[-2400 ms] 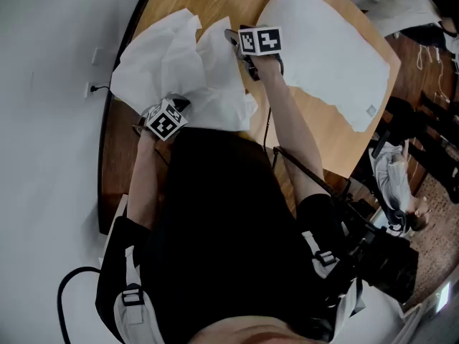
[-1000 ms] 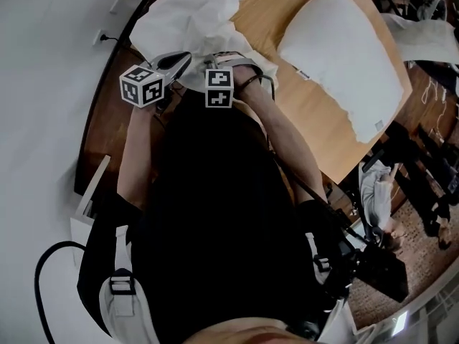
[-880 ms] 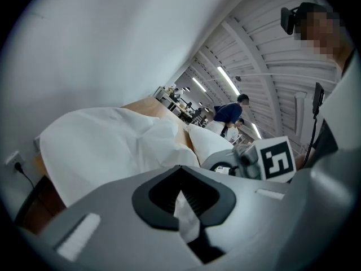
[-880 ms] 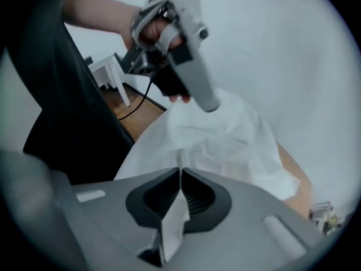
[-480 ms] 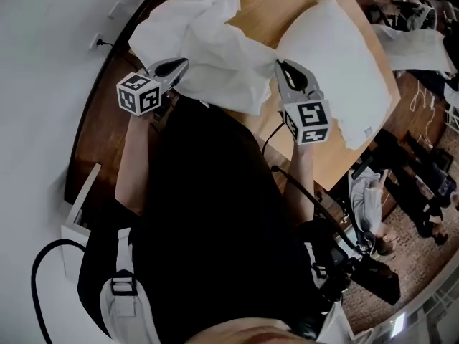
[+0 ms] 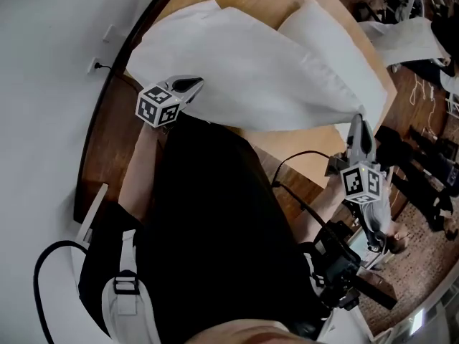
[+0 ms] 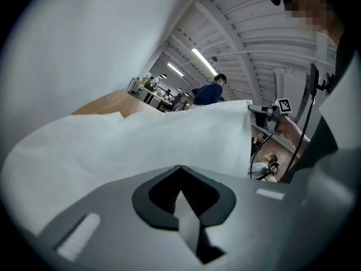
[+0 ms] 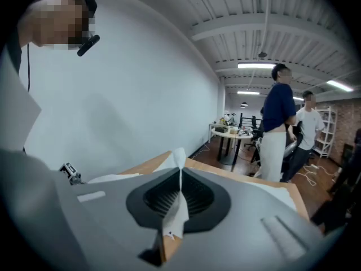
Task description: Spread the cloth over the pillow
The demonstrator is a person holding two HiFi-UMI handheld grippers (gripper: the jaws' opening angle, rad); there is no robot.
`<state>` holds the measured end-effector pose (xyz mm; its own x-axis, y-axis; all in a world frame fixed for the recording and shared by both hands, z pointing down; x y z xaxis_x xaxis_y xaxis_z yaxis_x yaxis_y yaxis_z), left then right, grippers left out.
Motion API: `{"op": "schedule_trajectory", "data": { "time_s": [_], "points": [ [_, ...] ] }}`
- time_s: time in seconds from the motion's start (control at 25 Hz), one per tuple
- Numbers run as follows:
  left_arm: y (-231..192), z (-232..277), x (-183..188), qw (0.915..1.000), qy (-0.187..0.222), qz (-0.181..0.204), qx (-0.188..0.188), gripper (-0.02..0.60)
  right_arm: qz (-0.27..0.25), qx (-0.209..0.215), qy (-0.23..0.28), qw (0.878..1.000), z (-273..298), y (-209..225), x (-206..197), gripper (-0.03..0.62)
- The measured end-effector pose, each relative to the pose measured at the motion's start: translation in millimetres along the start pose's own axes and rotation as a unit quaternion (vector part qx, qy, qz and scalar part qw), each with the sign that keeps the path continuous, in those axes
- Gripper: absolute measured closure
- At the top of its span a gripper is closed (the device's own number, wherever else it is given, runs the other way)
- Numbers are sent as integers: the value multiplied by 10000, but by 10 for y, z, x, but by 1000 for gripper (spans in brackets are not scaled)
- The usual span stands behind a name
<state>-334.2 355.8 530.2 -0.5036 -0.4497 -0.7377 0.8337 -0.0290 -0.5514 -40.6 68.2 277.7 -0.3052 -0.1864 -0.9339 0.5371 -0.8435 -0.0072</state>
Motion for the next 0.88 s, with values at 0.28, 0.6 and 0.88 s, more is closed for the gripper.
{"op": "schedule_trajectory", "data": {
  "time_s": [0.28, 0.6, 0.88],
  "points": [
    [-708, -164, 616, 9801, -284, 1287, 1487, 581, 434, -1290, 142, 9906, -986, 696, -37, 585],
    [-840, 816, 660, 9576, -1650, 2139, 1003, 439, 563, -1785, 9, 9823, -1418, 948, -245, 585],
    [-937, 1798, 435, 9201, -2467, 2792, 1207, 487, 876, -2025, -185, 9752, -1636, 1272, -664, 586]
  ]
}}
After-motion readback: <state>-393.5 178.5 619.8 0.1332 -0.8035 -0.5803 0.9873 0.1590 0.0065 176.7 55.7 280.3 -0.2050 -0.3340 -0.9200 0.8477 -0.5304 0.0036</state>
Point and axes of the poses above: the fingertips, and each gripper's own axes: z forward along the fingers, y to its right, x out of its top, the point moved 6 cm from there along -z, backward along the fingers, and after that the axes turned 4 degrees about y, right-handed, at the moved point
